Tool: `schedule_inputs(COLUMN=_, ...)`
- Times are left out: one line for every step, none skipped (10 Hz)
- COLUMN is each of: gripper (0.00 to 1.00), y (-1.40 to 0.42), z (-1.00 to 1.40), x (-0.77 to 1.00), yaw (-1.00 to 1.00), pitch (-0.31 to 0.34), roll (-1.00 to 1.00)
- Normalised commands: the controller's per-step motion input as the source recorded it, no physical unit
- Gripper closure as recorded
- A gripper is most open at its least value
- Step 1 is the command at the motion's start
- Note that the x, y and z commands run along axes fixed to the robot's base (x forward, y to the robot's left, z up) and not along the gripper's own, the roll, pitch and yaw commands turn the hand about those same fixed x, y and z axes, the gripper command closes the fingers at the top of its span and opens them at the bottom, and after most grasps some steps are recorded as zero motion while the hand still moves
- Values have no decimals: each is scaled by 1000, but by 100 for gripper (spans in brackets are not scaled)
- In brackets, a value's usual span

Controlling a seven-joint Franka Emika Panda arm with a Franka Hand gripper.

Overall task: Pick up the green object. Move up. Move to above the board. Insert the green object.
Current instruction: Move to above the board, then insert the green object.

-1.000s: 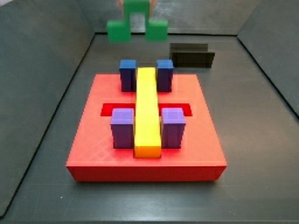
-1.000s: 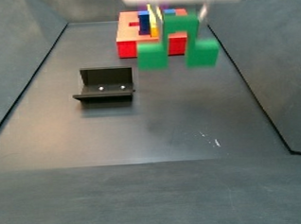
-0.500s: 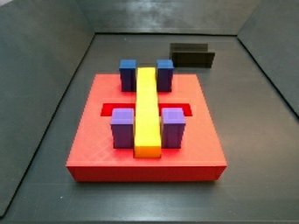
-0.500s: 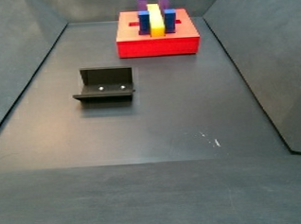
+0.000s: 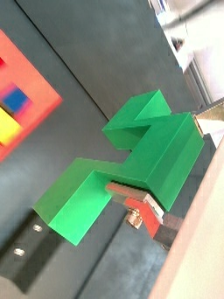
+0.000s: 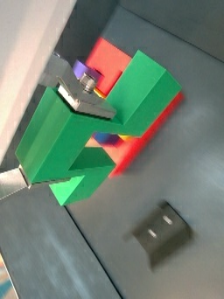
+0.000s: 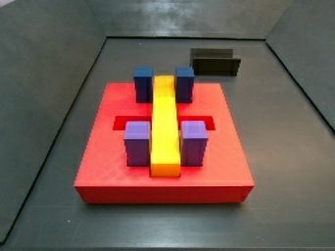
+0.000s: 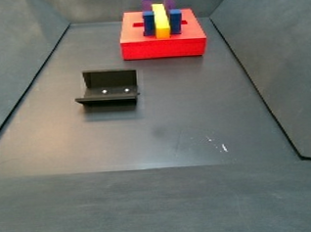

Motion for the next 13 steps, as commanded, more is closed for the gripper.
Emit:
schedule_inputs(gripper=100, y=-1400, z=215, x=234, yaw=-9, pitch=172, roll=15)
schedule_inputs(gripper=100, y=-1400, z=225, x=256, yaw=-3, pitch=156, roll=-3)
schedule_inputs(gripper=100, y=-1400, z=227, x=291, yaw=1, pitch=142, roll=9)
schedule_inputs(gripper=100, y=-757, z=130, x=187, yaw=7, pitch=144, roll=17)
schedule_inputs(gripper=100, y=-371, z=74, x=138, yaw=7, pitch=138, roll=24)
schedule_inputs(gripper=100, y=-191, z=46, x=96, yaw=6, pitch=106, roll=14)
schedule_inputs(gripper=100, y=0, z=-40, x=0, yaw=0, pitch=0, roll=0)
schedule_inputs(gripper=100, y=-74, z=-557, x=0, yaw=0, pitch=-6, roll=99)
schedule_inputs(gripper=100, y=-74, z=-1000, x=-120, yaw=154, pitch=-80, roll=7)
schedule_inputs(gripper=100, y=-11, z=-1000, x=-229, yaw=220, pitch=-23, roll=23)
schedule_inputs(gripper=100, y=-31, z=-1000, x=-197, yaw=217, pitch=-27, roll=14)
schedule_inputs(gripper=100, y=-97, z=-1000, x=-137, yaw=197, pitch=-43, roll=0)
schedule_inputs(gripper=100, y=-174, z=-1000, x=-143, yaw=163, pitch=-44, roll=0)
